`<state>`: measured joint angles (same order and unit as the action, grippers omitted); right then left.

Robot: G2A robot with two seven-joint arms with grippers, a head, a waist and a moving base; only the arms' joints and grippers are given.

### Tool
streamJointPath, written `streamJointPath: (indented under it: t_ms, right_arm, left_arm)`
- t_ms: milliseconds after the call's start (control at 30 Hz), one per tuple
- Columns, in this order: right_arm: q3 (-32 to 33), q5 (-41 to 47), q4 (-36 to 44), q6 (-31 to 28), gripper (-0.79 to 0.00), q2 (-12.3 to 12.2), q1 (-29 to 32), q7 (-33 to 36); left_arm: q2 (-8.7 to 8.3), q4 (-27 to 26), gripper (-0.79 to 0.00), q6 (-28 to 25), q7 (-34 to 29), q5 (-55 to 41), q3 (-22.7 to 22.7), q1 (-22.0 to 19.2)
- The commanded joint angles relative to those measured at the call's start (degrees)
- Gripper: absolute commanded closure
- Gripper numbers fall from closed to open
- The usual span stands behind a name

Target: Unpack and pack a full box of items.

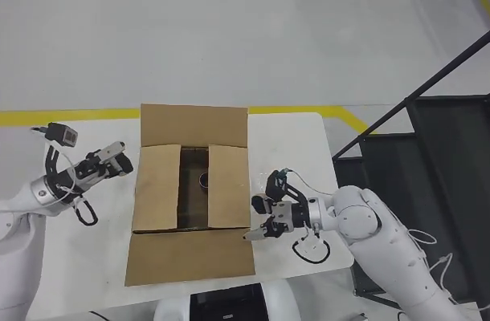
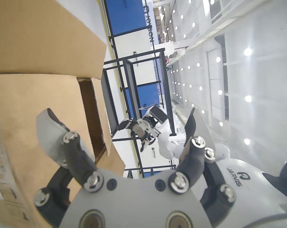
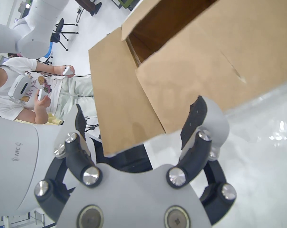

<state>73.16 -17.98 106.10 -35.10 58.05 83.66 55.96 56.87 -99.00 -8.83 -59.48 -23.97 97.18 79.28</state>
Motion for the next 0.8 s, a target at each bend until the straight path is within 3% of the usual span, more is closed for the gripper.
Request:
streamJointPath:
  t_ms: [0,333,533,767]
  right_arm:
    - [0.8,-0.3,-1.1,0.0,-0.785,-0.3,1.8,0.7]
    - [-5.7,-2.4,-4.8,-0.9,-0.785,-0.5,4.9,2.5]
    - [-9.0,-1.2,-3.2,-4.3,-0.785,-0.8,6.3,4.2]
    - [-6.7,5.9,0.1,-8.1,-0.785,-2.1,7.4,5.1]
  left_arm:
    - [-0.17,-1.7,-0.785,-0.6,0.3,-1.3,2.7,1.8]
    - [-0.54,-7.7,-0.785,-2.5,2.2,-2.7,11.3,9.3]
    - [-0.59,-8.6,-0.785,-2.8,3.1,-2.3,12.9,11.4]
    - [-0.56,-8.6,-0.785,-3.2,4.1,-2.0,12.5,12.4]
